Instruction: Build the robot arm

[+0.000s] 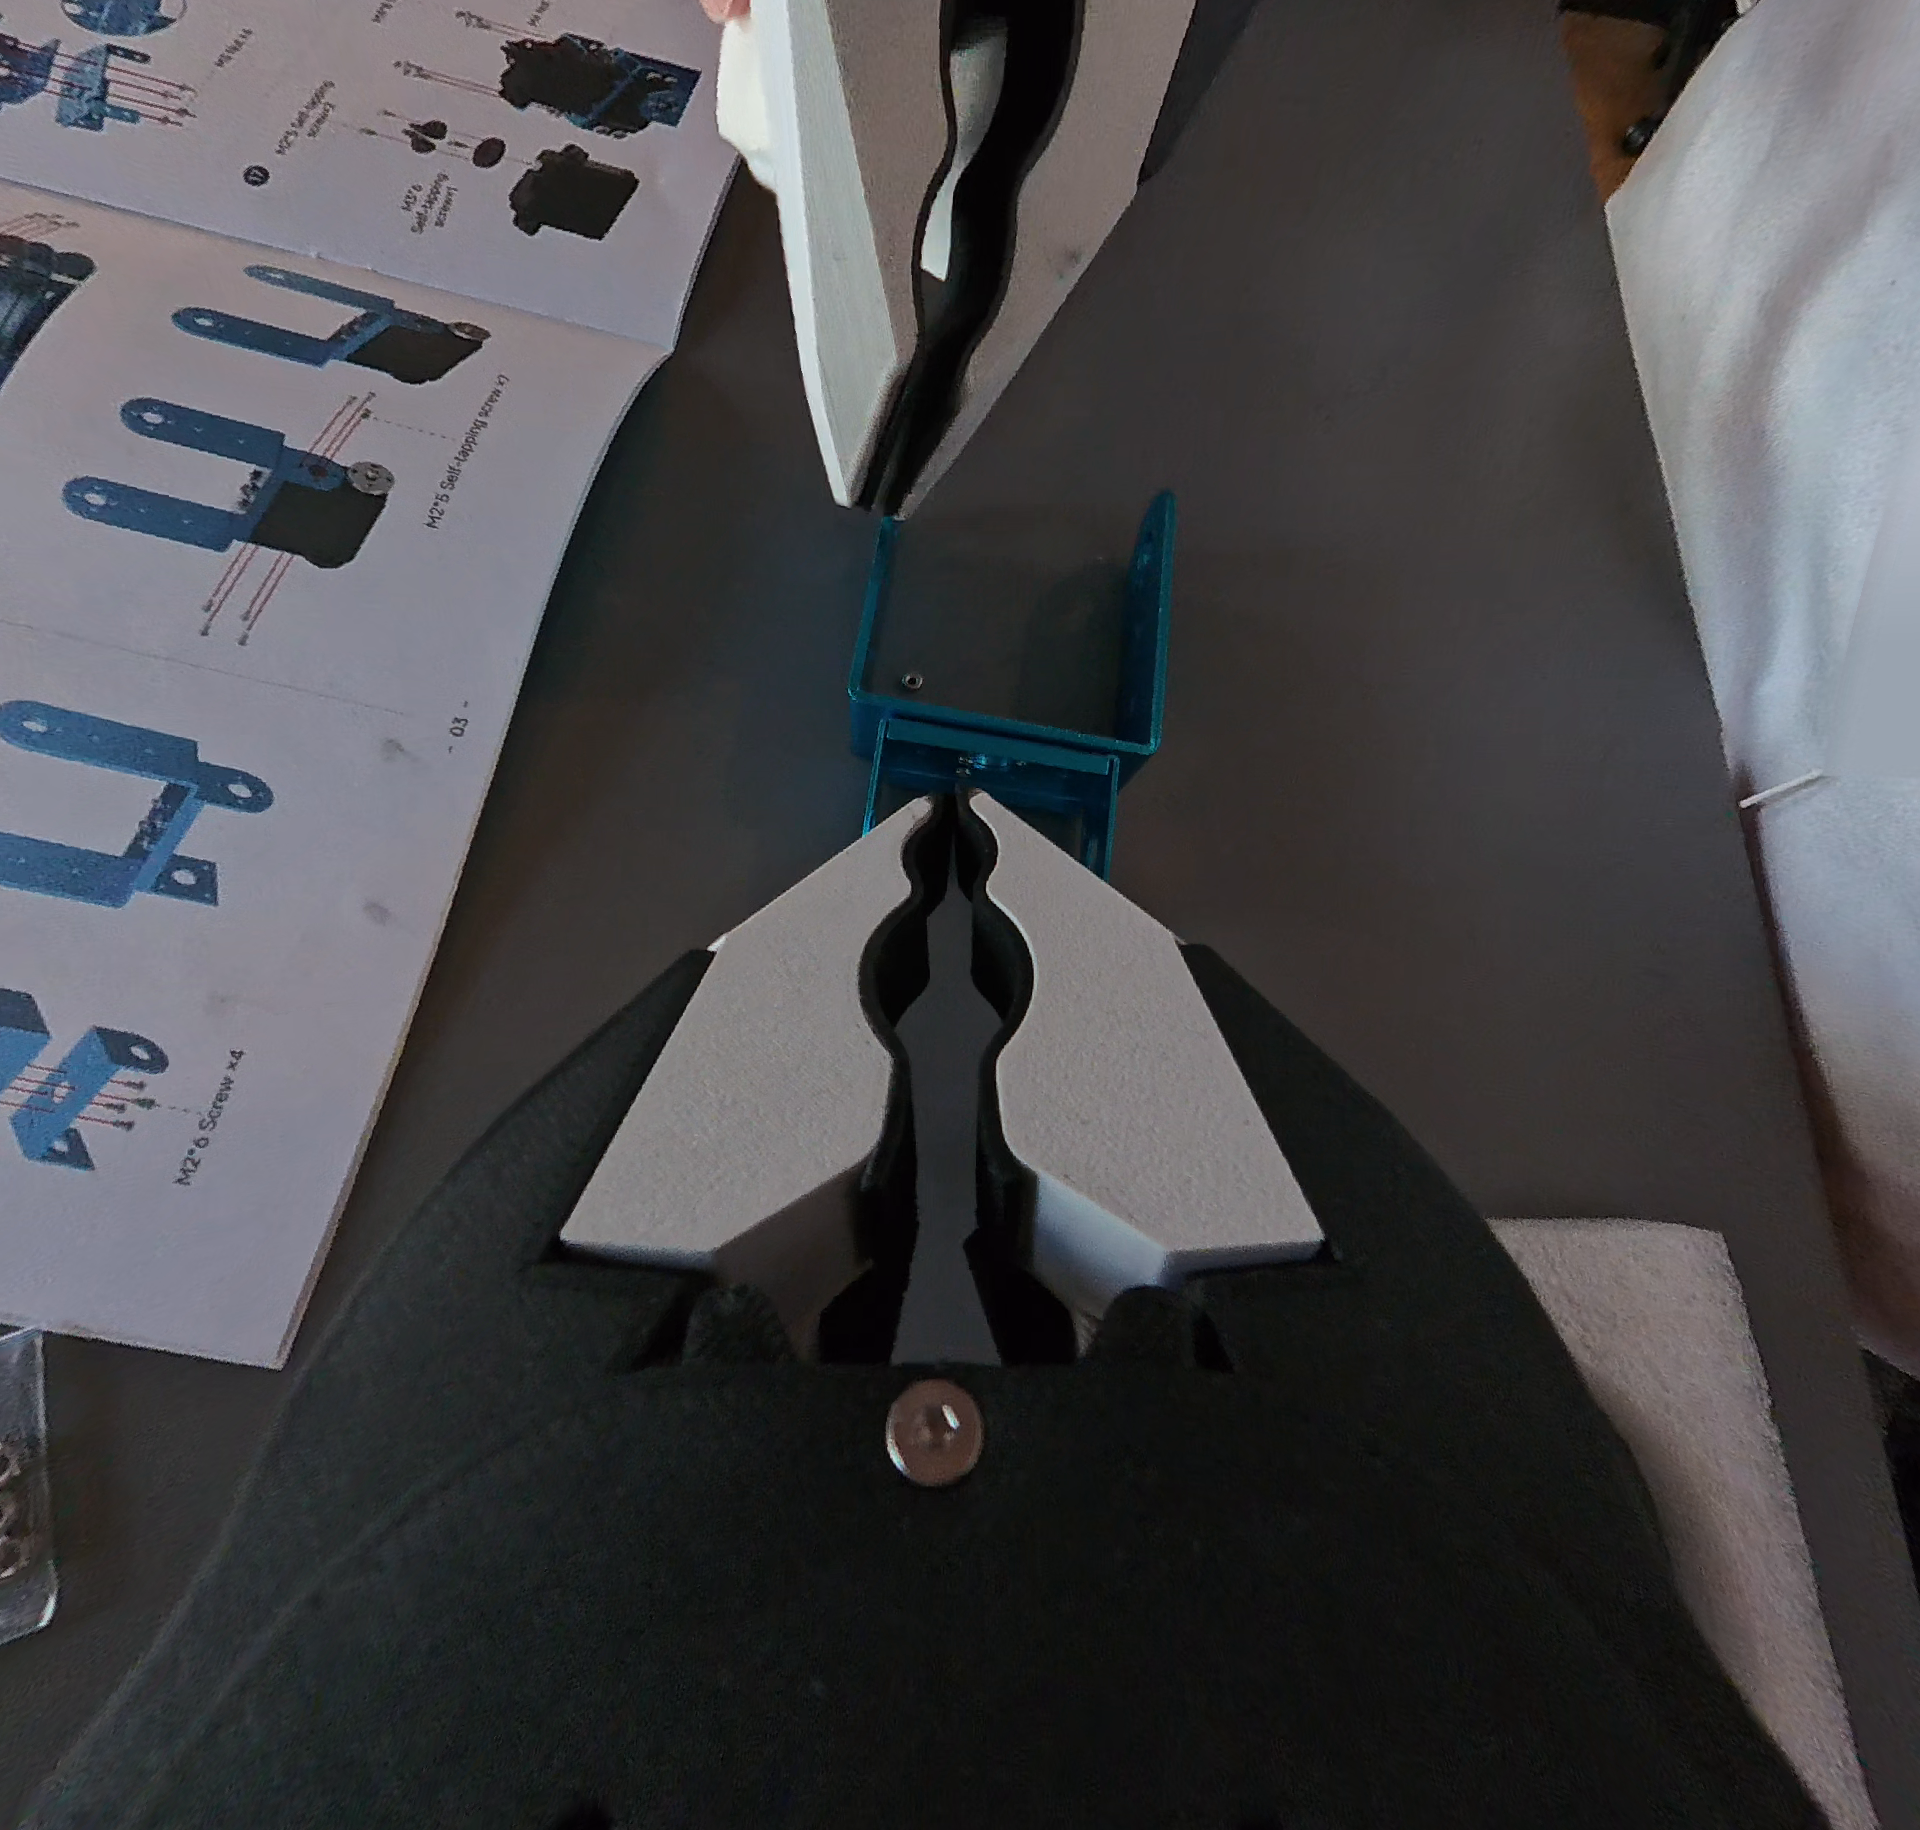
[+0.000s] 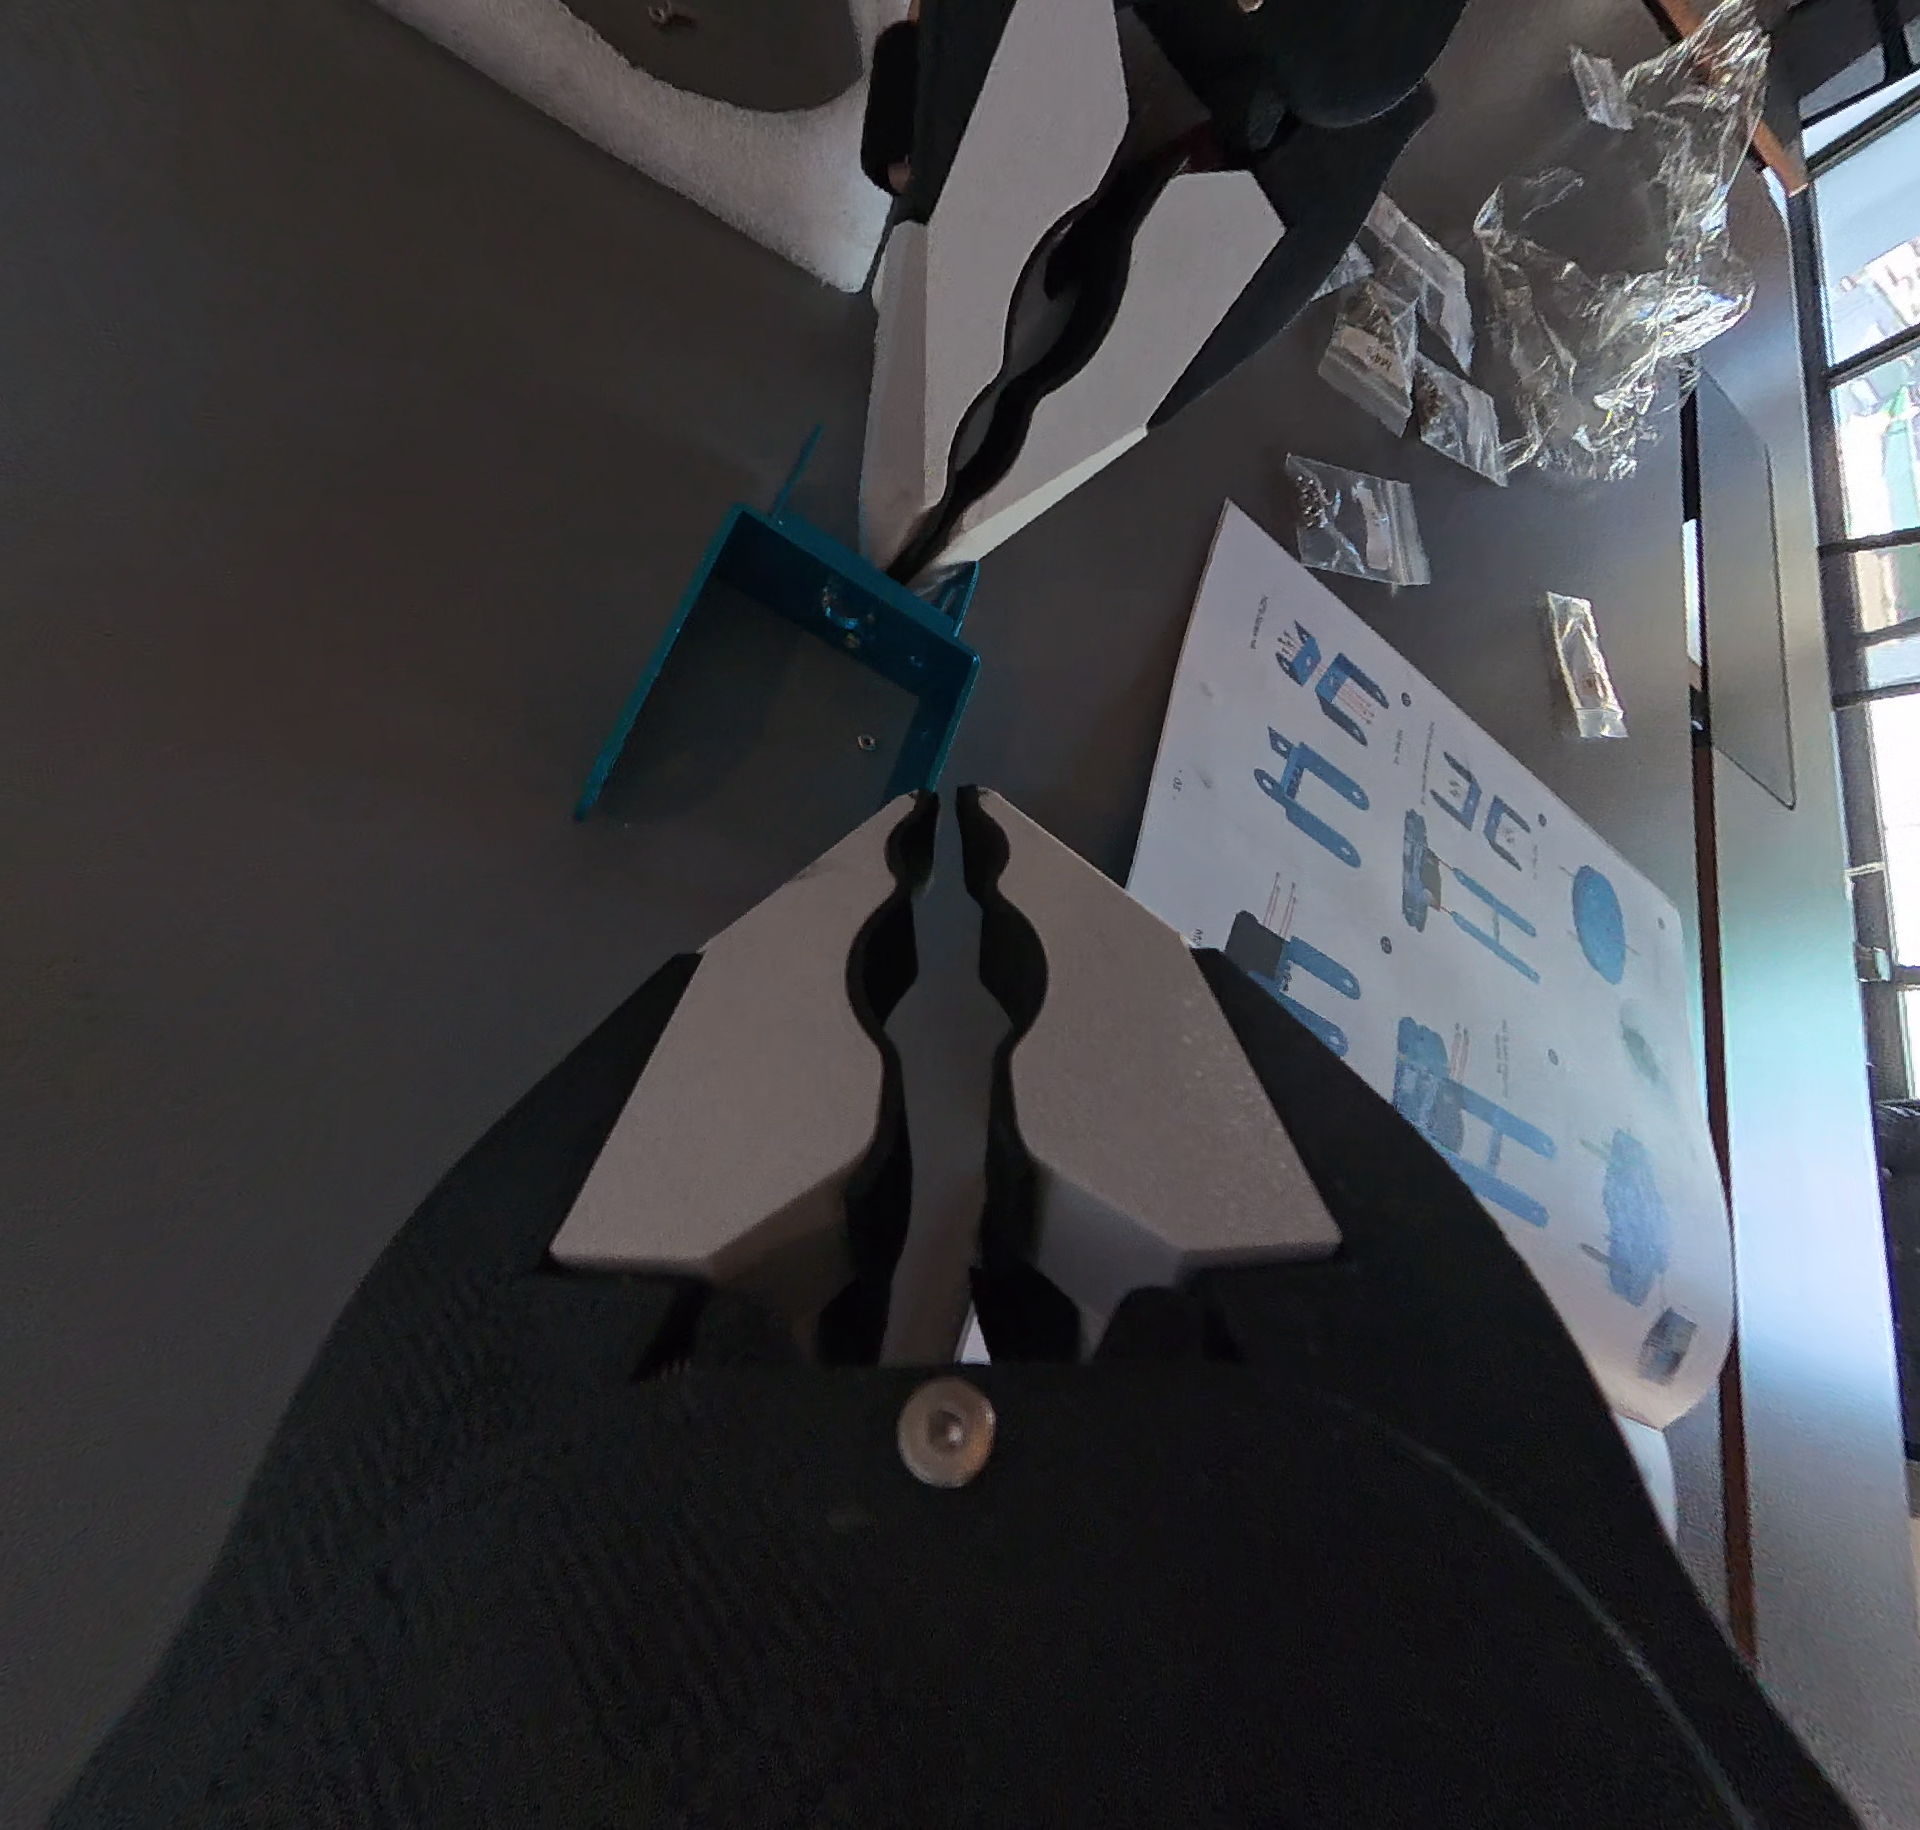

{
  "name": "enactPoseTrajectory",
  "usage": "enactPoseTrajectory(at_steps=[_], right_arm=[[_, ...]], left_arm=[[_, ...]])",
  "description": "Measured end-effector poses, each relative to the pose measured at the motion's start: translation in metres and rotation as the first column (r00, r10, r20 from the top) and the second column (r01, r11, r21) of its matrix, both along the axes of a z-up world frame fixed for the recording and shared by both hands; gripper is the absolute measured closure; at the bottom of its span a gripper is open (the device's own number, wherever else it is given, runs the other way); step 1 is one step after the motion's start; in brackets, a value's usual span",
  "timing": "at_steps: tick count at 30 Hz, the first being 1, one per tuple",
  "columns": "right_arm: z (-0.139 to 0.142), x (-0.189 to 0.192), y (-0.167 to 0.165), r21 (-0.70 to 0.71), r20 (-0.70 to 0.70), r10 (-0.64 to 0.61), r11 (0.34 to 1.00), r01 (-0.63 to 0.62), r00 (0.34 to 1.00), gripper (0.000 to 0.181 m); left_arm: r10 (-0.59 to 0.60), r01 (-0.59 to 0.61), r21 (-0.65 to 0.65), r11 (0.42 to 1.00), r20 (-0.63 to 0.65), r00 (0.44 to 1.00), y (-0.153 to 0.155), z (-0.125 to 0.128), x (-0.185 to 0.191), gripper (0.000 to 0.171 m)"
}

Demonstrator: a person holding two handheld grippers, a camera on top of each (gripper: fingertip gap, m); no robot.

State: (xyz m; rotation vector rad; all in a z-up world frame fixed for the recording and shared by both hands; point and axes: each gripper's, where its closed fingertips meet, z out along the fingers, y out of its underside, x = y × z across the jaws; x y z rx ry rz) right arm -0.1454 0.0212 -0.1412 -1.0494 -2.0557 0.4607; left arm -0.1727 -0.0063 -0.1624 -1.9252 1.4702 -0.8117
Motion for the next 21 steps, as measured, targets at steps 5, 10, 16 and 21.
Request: enactPoseTrajectory(at_steps=[5,10,16,21], right_arm=[[-0.001,-0.001,0.004,-0.028,-0.003,-0.015,1.000,0.015,1.000,0.179],[-0.006,-0.008,0.006,-0.029,-0.019,-0.018,0.999,0.018,1.000,0.181],[0.001,-0.010,0.006,-0.053,-0.067,-0.019,0.998,0.015,0.998,0.180],[0.006,0.010,-0.024,-0.185,-0.004,0.079,0.980,-0.078,0.997,0.181]], left_arm=[[0.000,0.000,0.000,1.000,0.019,1.000,0.001,0.001,0.003,0.171],[0.012,-0.011,-0.015,1.000,0.050,0.999,0.003,0.004,0.005,0.171],[0.017,-0.016,-0.013,1.000,0.055,0.998,0.004,0.005,0.005,0.171],[0.020,-0.019,-0.025,1.000,0.065,0.998,0.005,0.005,0.007,0.171]])
